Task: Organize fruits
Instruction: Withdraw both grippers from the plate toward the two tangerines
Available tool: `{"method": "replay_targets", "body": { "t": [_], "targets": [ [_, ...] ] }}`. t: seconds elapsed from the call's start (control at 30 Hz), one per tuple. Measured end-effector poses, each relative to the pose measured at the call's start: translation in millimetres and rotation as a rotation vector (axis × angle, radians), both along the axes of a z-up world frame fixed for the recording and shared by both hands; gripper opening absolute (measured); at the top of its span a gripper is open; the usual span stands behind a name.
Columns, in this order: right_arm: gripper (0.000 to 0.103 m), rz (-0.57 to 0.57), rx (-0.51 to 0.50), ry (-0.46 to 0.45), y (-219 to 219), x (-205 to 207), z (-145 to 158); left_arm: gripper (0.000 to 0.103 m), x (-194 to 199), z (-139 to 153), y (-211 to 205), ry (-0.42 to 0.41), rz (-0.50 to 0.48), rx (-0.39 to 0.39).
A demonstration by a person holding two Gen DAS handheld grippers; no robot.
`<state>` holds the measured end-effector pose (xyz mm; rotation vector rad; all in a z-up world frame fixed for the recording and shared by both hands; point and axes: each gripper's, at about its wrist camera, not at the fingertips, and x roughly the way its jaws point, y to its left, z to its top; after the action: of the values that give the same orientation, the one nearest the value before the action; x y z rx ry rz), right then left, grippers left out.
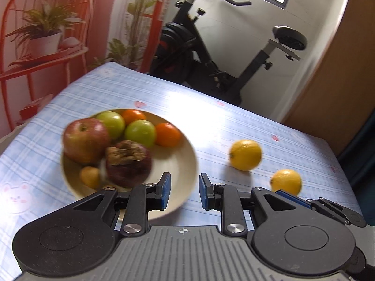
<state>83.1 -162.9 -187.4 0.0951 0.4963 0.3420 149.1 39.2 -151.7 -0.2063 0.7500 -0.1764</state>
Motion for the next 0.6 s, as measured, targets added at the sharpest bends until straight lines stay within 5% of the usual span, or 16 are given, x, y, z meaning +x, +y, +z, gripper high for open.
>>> {"method": "replay_targets", "body": {
  "t": [0.33,0.6],
  "targets": [
    [0.030,-0.130,-0.025,0.042,-64.8,-30.8,-16.1,0.027,-7.8,-12.2,-59.3,-0.013,-0.139,0.007],
    [0.034,-0.096,-0.049,0.037,-64.8,-44.5,-24.2,0.027,-13.3,-25.5,-79.5,-0.009,-0.194,0.019]
  ]
}}
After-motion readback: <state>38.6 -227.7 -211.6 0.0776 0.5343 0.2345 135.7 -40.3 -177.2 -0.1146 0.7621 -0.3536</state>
